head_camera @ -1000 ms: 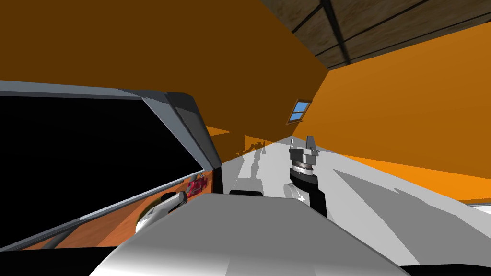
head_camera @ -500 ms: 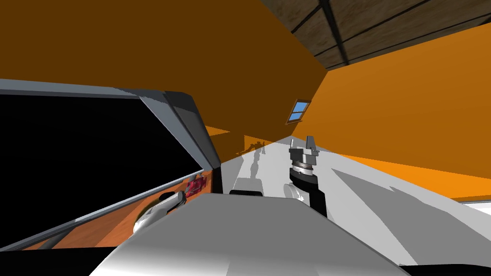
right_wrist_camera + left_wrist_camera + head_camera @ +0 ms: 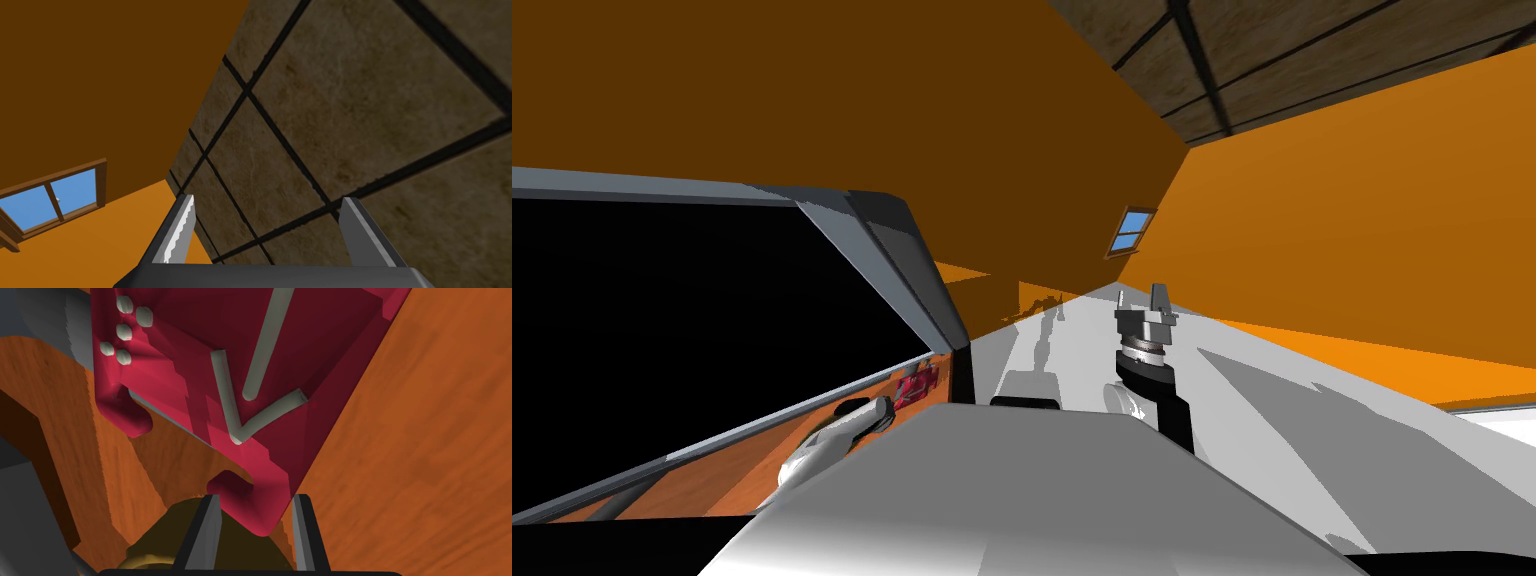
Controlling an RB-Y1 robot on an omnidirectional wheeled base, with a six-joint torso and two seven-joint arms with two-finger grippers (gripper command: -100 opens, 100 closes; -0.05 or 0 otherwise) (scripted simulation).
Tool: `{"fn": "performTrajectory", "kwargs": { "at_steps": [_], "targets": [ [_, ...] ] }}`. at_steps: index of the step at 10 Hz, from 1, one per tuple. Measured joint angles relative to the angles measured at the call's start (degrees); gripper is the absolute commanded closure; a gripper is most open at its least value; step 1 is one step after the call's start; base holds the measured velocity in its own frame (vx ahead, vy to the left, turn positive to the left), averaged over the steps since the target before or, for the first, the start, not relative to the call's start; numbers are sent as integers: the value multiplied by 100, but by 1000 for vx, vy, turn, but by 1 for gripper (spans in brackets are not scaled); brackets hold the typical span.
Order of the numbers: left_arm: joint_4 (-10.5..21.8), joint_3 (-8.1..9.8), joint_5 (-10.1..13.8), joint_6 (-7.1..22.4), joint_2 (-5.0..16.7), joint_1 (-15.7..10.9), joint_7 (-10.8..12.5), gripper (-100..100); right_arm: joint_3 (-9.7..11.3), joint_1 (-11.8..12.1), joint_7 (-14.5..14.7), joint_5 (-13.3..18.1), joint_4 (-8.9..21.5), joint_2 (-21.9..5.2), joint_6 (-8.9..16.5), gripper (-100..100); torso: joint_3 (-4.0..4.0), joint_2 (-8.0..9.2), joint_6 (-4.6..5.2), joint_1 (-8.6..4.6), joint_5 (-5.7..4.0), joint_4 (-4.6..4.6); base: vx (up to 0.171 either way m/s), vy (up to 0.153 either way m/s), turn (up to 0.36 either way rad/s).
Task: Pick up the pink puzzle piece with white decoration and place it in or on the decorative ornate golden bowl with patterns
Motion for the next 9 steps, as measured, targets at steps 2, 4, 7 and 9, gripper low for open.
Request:
{"fn": "performTrajectory", "kwargs": {
  "at_steps": [2, 4, 7, 9],
  "targets": [
    [-125, 53, -41, 78, 128, -9, 126, 100, 0, 0, 0, 0, 0, 0, 0, 0, 12, 22, -5, 6, 11, 1, -128, -1, -68],
    [91, 55, 97, 40, 351, -154, 68, 100, 0, 0, 0, 0, 0, 0, 0, 0, 15, 26, -3, -11, 5, 4, -135, -24, -99],
    [-36, 84, 166, 261, 551, -167, 207, 100, 0, 0, 0, 0, 0, 0, 0, 0, 4, 7, -4, -12, 7, -1, -94, -24, -69],
    [-186, 94, 209, 486, 753, -181, 360, 100, 0, -1, 0, 0, 1, 0, 0, 0, 22, 33, 5, -26, -10, 11, -147, -32, -118]
  ]
}}
